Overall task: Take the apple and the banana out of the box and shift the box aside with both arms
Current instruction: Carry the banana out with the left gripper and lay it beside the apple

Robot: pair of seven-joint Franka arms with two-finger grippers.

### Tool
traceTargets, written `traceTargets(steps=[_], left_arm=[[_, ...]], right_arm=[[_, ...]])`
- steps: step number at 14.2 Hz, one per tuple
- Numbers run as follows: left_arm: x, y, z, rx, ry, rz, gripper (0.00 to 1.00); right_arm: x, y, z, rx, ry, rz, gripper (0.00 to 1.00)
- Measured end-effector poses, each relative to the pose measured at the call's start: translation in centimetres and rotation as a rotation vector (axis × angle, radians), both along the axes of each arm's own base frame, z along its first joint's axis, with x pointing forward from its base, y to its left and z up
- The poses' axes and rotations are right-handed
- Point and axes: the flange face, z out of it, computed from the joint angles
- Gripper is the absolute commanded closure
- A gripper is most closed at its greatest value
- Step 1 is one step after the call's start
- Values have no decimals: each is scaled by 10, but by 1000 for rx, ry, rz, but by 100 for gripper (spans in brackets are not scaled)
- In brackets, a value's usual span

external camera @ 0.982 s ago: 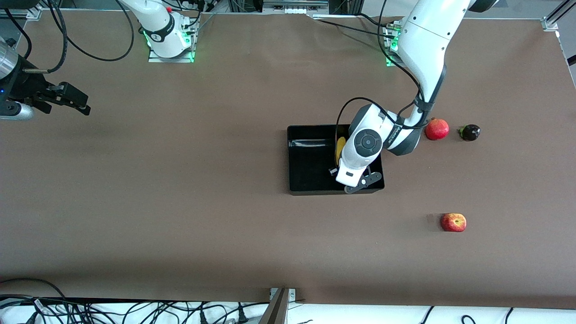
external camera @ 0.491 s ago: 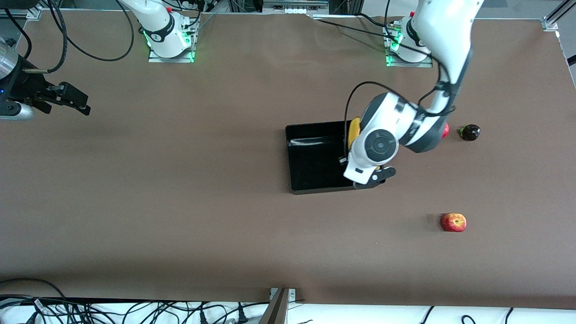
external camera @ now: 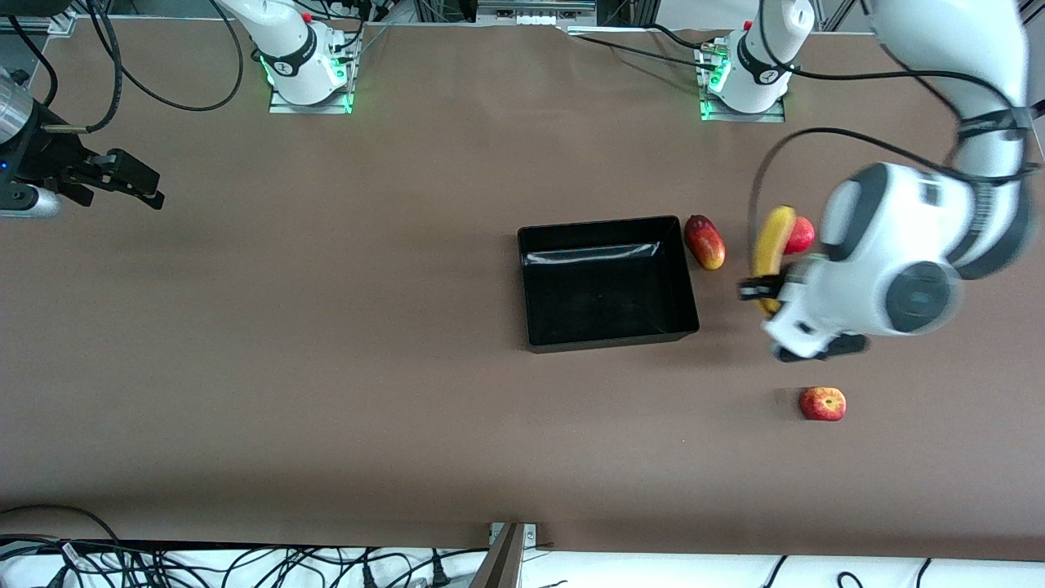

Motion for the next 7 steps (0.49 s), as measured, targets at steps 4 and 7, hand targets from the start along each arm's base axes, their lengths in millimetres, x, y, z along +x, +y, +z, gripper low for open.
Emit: traceTargets(steps=[4,7], left_arm=[[29,153,-16,-49,-153,-96,100],[52,205,-78,-19,-256,-146,100]], right_arm=[[0,0,0,0,0,0,0],[0,0,0,0,0,0,0]])
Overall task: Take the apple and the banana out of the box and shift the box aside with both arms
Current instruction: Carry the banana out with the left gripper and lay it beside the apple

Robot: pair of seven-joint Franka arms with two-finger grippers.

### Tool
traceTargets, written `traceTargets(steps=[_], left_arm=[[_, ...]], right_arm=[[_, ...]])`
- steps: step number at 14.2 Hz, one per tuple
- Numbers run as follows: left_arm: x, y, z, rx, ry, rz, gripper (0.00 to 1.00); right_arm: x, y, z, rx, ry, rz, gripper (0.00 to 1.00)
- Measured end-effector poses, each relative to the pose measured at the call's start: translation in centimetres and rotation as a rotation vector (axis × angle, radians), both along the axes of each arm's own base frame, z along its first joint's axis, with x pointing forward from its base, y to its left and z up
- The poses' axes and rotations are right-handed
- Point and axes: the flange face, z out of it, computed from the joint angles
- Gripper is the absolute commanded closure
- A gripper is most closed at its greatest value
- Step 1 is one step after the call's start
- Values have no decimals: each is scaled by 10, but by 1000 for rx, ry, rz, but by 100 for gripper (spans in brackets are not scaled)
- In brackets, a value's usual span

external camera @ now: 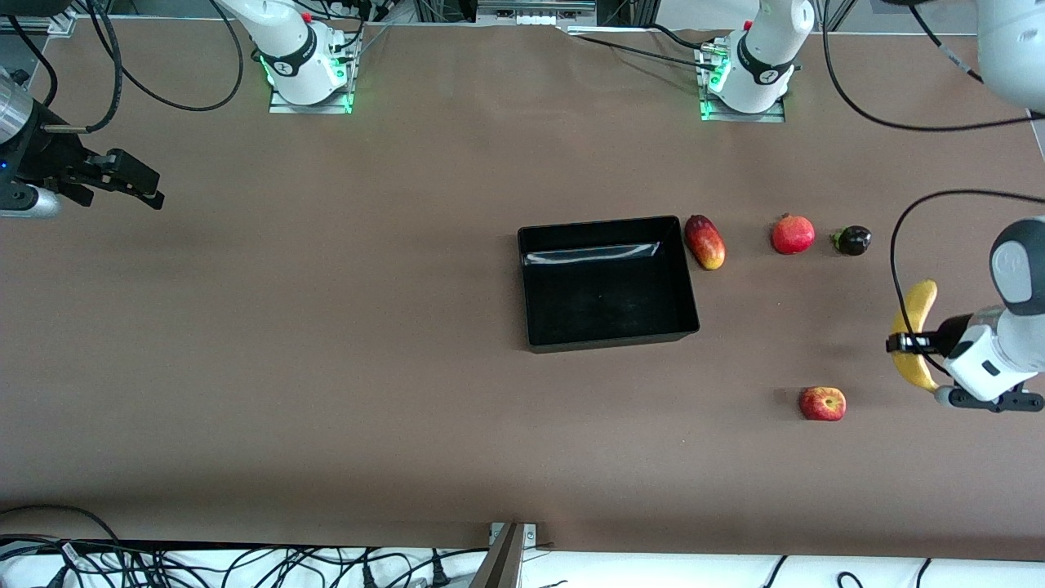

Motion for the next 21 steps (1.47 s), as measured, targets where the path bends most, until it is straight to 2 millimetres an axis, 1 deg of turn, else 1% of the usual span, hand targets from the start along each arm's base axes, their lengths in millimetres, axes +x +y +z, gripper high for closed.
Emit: traceTargets(steps=[1,3,5,6,8,11,14,15,16,17,18,20,21], left_arm=[[6,3,-20,6,-23,-11,100],[19,2,-57,18,-85,-23,100],[24,3,-83,30,-124,-28,100],[25,6,-93,35,-130,-27,100],[24,12,-105,43,-132,-25,100],[25,19,-115,52,-151,-24,100],[24,29,-130,59,-165,-16,100],[23,31,-136,60,-169,-15,97],[23,32,-141,61,-173,-14,67],[23,32,-143,62,-175,-15,41],[24,32,-143,63,-176,-15,0],[25,34,-140,67,-183,-16,0],[27,35,-132,69,-188,-19,0]], right_arm=[[0,0,0,0,0,0,0],[0,0,0,0,0,0,0],[0,0,0,0,0,0,0],[0,0,0,0,0,0,0],[0,0,0,0,0,0,0],[0,1,0,0,-1,1,0],[0,1,0,0,-1,1,0],[1,1,-1,0,1,1,0],[1,1,-2,0,4,2,0],[3,1,-5,-1,8,2,0],[4,1,-7,-1,11,2,0],[6,4,-12,-2,20,10,0],[7,8,-16,-2,28,18,0]])
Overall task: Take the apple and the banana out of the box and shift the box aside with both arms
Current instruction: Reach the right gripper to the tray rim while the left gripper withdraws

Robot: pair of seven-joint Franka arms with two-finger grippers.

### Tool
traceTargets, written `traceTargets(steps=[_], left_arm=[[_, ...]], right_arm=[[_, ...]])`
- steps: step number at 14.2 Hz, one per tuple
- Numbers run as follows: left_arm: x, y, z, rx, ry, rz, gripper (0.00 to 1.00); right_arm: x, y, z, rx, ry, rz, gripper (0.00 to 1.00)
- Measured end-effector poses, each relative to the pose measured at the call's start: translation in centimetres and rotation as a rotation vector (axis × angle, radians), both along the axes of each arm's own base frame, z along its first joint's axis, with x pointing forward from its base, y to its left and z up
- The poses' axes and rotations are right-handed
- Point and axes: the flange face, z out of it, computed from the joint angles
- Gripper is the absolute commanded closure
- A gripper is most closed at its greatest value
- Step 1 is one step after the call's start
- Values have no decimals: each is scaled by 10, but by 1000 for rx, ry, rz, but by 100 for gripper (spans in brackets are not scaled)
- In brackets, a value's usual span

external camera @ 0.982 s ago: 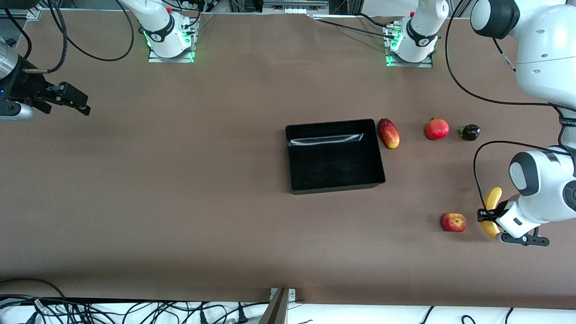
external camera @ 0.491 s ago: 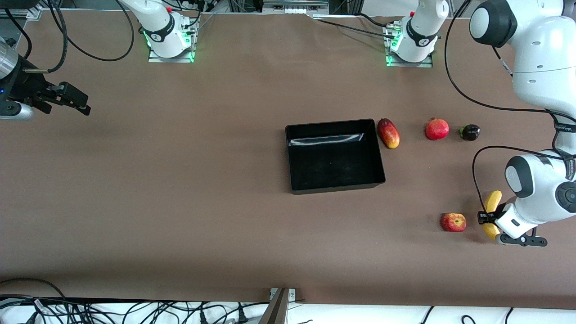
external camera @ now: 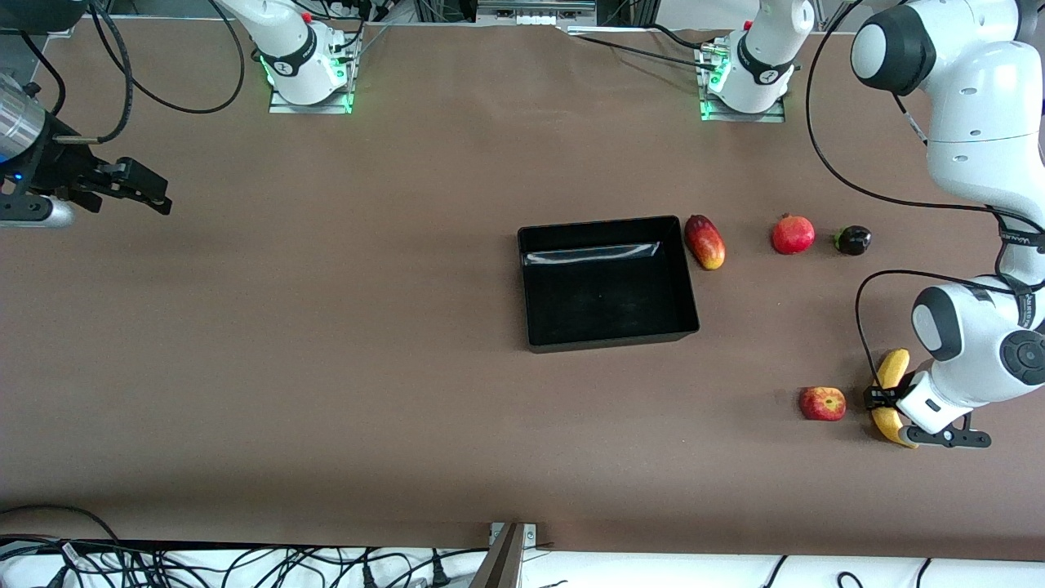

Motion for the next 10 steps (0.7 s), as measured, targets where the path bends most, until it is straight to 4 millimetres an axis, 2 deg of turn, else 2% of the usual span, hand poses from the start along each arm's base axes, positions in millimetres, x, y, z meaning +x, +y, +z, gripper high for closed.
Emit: traceTargets(steps=[1,2,3,4,6,7,9,10], left_arm=[[1,0,15,-3,17,-2,0],[-1,-1,41,-10,53,-3,0],[-5,-4,83,-20,97,-4,0],[-14,-14,135,-31,140,-9,0],[-43,-52,249,-46,187,-40,0],[-60,-76,300,-57,181,-61,0],[-95,-130,377,-94,133,-86,0],[-112,-155,401,-104,118,-104,0]], right_arm=[[2,5,-4,-1,7,9,0],[3,11,-8,-1,16,19,0],[4,18,-13,-3,30,31,0],[3,26,-18,-4,49,46,0],[-1,58,-24,-3,75,99,0],[-3,78,-30,2,86,128,0],[-3,116,-49,42,121,173,0],[-2,133,-61,70,138,190,0]])
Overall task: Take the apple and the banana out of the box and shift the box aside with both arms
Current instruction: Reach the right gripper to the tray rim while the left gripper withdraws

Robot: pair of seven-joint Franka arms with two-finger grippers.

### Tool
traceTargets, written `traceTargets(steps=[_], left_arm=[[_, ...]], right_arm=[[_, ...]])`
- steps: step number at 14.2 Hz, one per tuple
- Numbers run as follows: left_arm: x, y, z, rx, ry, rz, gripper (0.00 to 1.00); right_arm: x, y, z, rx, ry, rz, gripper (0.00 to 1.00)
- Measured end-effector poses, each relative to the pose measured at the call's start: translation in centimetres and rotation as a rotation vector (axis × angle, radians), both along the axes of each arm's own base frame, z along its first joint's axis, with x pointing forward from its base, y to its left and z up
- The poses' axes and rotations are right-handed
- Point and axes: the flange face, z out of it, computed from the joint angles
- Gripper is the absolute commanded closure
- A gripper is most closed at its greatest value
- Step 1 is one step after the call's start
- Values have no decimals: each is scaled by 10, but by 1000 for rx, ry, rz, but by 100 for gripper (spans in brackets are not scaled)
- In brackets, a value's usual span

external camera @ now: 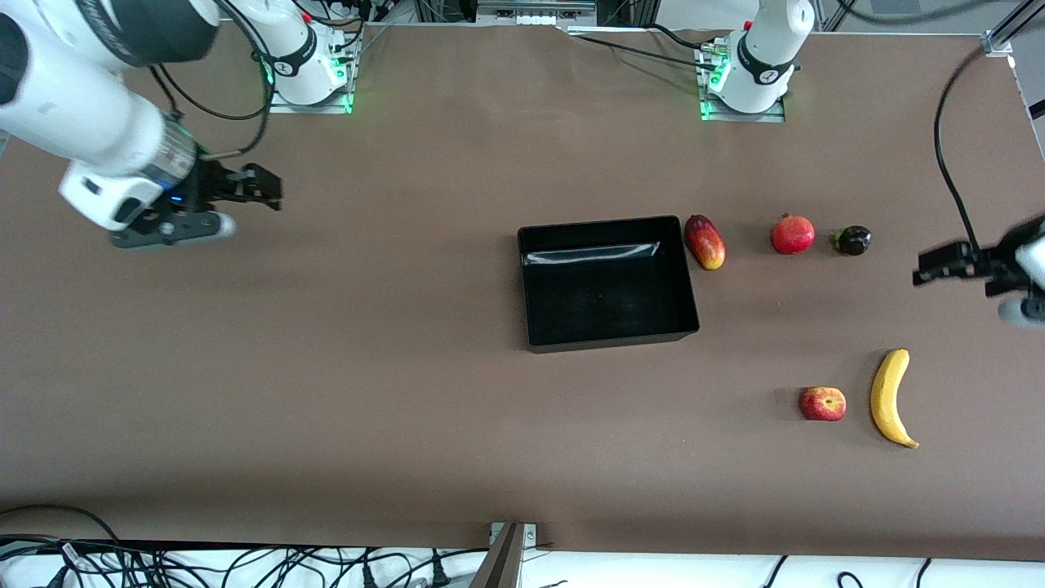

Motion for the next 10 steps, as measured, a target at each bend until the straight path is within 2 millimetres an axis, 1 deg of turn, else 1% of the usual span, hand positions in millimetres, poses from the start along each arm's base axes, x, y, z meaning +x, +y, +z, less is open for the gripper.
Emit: traceTargets(steps=[1,2,4,5,6,8,10], left_arm=[[-16,-22,15,-5,-6,-15,0],[-29,-41,24,-8,-5,-26,0],[-54,-65,35,-10,32,-53,0],[-65,-73,40,-9,52,-65,0],[-72,-76,45,-9,65,-72,0],[-84,-75,55,-9,75,-74,0],[-98,-62,65,-11,89,-56,0]], right_arm=[[3,18,-13,22,8,17,0],[4,38,-26,32,9,34,0],[3,87,-53,35,-2,59,0],[-1,114,-67,34,-11,75,0],[-5,139,-80,37,-24,98,0],[-14,186,-109,46,-54,147,0],[-27,232,-144,54,-82,175,0]])
